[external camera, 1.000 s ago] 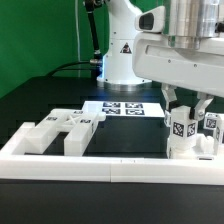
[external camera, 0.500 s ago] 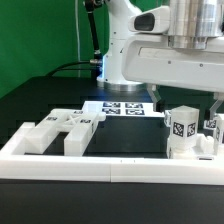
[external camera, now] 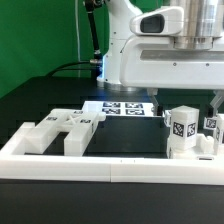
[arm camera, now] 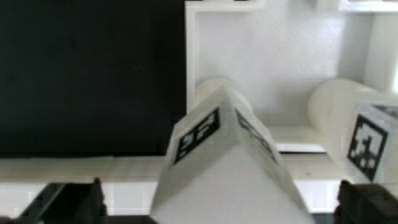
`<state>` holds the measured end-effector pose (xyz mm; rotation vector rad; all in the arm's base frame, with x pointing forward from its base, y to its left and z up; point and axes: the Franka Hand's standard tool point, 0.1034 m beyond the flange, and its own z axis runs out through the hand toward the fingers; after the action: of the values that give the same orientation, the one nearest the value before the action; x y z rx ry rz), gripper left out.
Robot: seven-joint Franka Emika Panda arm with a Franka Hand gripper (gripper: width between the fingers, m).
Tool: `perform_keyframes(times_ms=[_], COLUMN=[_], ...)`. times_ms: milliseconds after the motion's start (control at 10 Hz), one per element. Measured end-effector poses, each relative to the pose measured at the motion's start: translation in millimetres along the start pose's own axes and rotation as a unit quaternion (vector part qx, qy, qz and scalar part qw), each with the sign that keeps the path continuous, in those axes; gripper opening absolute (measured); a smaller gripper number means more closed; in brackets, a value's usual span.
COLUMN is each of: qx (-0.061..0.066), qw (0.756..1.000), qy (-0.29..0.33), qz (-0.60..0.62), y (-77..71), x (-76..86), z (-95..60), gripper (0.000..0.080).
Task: Assemble chair
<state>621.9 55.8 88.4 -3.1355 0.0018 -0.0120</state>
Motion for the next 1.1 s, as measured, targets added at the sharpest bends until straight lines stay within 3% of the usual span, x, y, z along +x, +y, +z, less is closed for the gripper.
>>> perform_keyframes(times_ms=[500,600,700,800,900,1100], qx=[0.000,0.000,0.000,0.000,0.000,0.001], qw=[0.986,0.987,0.988,0.989,0.989,0.998], qy=[-0.001,-0.001,-0.001,-0.001,-0.001,-0.001], qz=[-0.167,-0.160,-0.153,-0.147,-0.147,-0.069], y=[1.4,1.4,1.4,1.5,1.6,1.0], x=[-0.2,-0.2,-0.2,-0.2,-0.1,-0.3], z=[0.8,0.8,0.8,0.8,0.8,1.1], gripper=[0.0649,0.0516,0.0516,0.0378,0.0289,0.0290])
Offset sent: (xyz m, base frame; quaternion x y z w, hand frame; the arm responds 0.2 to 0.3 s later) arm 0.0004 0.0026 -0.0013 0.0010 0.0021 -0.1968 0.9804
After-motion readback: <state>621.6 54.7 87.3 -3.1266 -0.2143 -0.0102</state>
